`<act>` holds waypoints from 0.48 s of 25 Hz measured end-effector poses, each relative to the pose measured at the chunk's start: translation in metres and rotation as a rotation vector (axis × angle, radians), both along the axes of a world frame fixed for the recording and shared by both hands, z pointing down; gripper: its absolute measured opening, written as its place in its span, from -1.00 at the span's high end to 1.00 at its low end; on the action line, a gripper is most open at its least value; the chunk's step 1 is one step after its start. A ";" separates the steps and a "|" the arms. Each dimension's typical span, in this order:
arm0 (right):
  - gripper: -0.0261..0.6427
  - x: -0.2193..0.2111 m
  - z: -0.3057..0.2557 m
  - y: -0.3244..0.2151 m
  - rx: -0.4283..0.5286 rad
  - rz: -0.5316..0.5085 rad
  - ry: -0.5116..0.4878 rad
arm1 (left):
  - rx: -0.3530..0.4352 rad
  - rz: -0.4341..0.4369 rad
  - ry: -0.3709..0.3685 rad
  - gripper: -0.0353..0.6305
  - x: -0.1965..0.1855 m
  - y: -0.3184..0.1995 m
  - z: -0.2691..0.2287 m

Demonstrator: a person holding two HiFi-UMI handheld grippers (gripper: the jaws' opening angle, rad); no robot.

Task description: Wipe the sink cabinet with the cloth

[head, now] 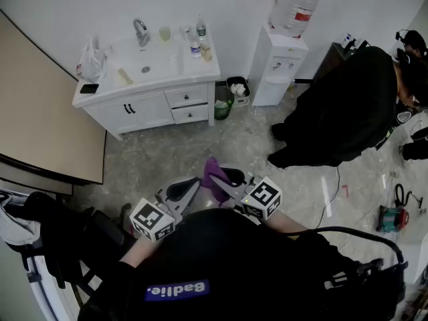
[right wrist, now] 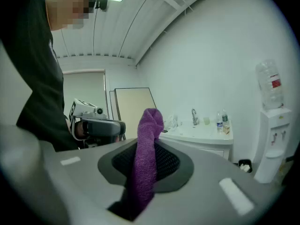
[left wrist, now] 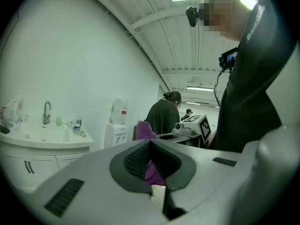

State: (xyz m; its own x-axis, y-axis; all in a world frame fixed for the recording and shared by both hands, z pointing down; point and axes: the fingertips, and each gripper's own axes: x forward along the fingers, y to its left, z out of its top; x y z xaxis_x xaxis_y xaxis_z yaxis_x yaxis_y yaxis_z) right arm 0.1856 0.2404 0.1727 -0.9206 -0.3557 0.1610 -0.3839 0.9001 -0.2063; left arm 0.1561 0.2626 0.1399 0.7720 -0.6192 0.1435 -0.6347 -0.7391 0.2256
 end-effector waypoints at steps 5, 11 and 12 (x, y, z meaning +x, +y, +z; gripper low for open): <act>0.70 0.004 0.001 0.000 -0.004 -0.001 -0.001 | 0.002 0.001 -0.006 0.93 0.003 0.001 0.005; 0.70 0.010 0.000 -0.001 -0.005 -0.006 -0.016 | 0.007 -0.009 -0.020 0.93 0.008 -0.001 0.004; 0.70 0.012 0.000 -0.002 -0.005 -0.008 -0.021 | 0.008 -0.013 -0.023 0.93 0.010 -0.001 0.004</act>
